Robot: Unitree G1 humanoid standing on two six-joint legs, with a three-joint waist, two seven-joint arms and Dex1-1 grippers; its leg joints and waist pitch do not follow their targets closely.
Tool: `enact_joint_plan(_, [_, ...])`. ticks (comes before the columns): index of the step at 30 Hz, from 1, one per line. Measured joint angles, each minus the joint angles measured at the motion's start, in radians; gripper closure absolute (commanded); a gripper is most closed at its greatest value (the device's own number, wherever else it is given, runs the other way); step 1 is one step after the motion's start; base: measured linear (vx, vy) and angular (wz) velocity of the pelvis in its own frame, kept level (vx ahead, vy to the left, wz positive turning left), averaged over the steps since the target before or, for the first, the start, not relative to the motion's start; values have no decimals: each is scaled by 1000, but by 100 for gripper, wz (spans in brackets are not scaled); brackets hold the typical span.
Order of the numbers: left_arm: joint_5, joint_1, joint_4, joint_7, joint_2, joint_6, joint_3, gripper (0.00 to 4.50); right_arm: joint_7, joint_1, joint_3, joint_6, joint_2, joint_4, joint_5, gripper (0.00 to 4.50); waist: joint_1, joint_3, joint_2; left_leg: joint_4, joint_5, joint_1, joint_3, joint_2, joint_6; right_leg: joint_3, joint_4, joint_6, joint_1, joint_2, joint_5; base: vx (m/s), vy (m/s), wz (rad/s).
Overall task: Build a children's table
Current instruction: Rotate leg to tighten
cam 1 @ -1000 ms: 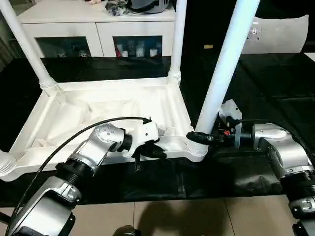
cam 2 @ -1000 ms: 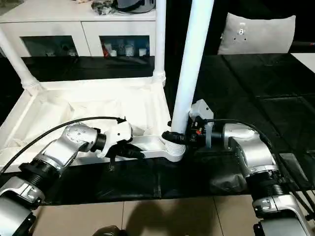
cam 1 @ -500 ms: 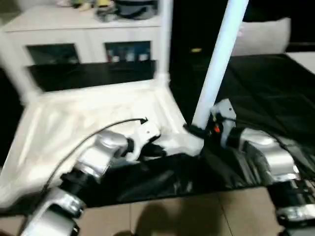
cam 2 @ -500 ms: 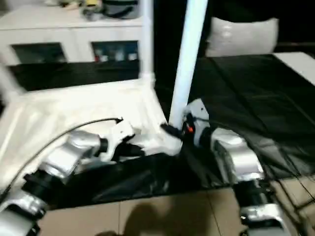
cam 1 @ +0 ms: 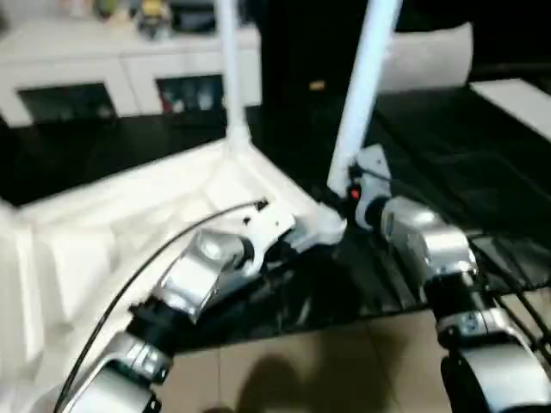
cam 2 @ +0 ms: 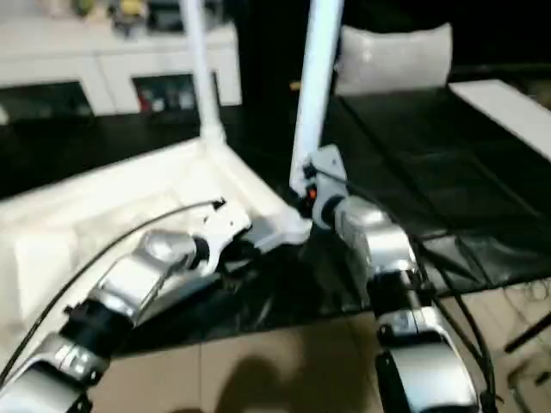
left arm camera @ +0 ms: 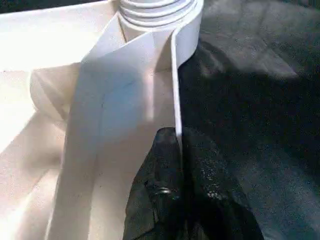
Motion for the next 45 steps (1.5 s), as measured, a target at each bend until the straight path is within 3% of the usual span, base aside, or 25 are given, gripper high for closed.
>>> enact_joint_plan(2, [2, 0, -2, -1, 7, 0, 1, 450, 3, -12, 10, -11, 4, 19, -8, 262, -2, -1, 2, -5, -1, -5, 0, 5, -3, -1, -11, -5, 1, 8, 5, 0, 0, 0])
enact_joint_plan(9, [4, 1, -2, -7, 15, -1, 0, 450, 30, -24, 9, -50, 9, 60, -21, 262, -2, -1, 1, -17, 2, 3, 6, 8, -9, 1, -20, -7, 4, 9, 9, 0, 0, 0])
enact_joint_plan(12, [4, 3, -2, -7, 16, -1, 0, 450, 47, -31, 9, -67, 9, 82, -21, 192, -2, 0, 0, -22, 3, 9, 9, 8, -10, 2, -25, -6, 9, 9, 10, 0, 0, 0])
enact_joint_plan(21, [2, 6, -23, -11, 20, -13, 0, 450, 102, -5, 12, -120, -4, 165, -37, 114, 2, 3, -1, -28, 4, 1, 13, 8, -8, 2, -34, -6, 3, 9, 13, 0, 0, 0])
enact_joint_plan(25, [-1, 4, -26, -19, 22, -25, 0, 450, 145, 29, 21, -141, -26, 152, -40, 80, 6, 3, -1, -27, 10, -9, 13, 8, 3, 2, -33, -6, -6, 9, 14, 0, 0, 0])
enact_joint_plan(31, [-2, 4, -26, -33, 29, -33, 0, 450, 231, 80, 29, -175, -81, 96, -39, 16, 16, 4, -1, -27, 10, -9, 13, 8, 4, 1, -33, -6, -6, 9, 14, 0, 0, 0])
enact_joint_plan(38, [-8, 4, -24, -57, 37, -61, -2, 450, 335, 146, 20, -185, -153, 0, -15, 2, 26, 11, 5, -27, 9, -9, 14, 9, 5, 2, -34, -6, -7, 9, 14, 0, 0, 0])
enact_joint_plan(45, [-7, -1, -17, -80, 58, -79, -3, 450, 440, 190, 20, -203, -212, -61, 17, 2, 24, 13, 7, -27, 9, -10, 14, 10, 5, 1, -34, -6, -8, 10, 14, 0, 0, 0])
